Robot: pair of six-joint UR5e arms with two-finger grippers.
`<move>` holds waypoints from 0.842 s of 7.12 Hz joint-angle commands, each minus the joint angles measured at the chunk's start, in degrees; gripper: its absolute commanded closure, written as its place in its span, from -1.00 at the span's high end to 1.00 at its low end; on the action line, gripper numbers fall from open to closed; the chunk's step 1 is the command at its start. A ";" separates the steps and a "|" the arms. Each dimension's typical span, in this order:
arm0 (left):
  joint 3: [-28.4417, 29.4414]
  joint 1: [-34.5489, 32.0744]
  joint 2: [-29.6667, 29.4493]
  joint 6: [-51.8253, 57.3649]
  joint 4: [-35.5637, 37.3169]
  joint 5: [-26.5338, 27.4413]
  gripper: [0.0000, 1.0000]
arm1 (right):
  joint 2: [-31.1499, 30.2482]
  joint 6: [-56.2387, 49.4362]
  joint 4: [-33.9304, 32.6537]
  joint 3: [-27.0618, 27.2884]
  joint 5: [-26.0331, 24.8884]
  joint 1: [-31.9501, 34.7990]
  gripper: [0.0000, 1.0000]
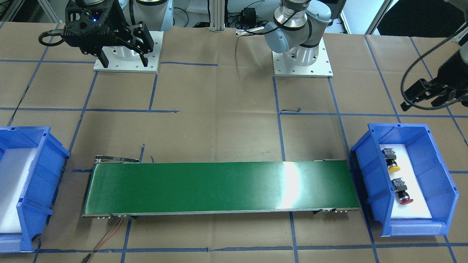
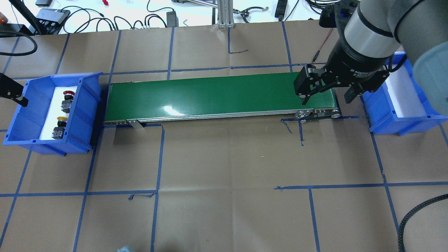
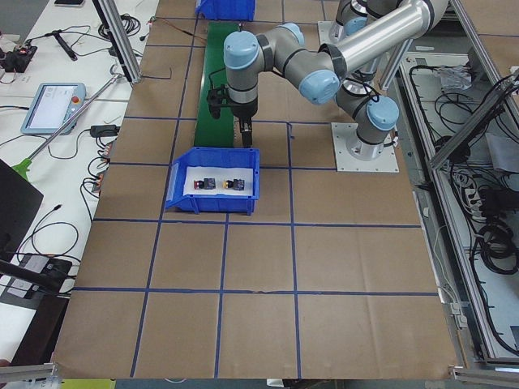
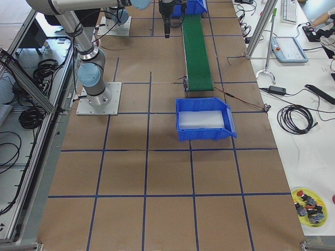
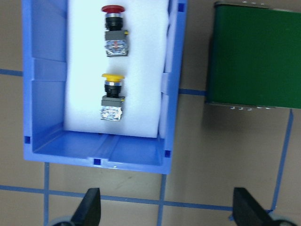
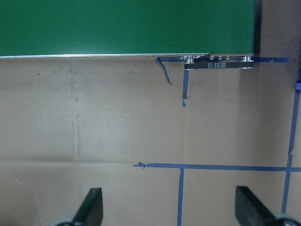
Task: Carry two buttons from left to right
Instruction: 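Move the left gripper over the blue bin holding the buttons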
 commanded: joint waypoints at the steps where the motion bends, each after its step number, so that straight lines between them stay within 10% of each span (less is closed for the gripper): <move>1: -1.12 1.11 -3.86 1.15 5.08 -0.51 0.99 | 0.00 0.00 0.00 0.00 0.00 0.00 1.00; 6: -2.54 -1.27 -11.85 4.37 13.54 -1.66 0.97 | 0.00 0.00 0.00 0.00 0.00 0.00 1.00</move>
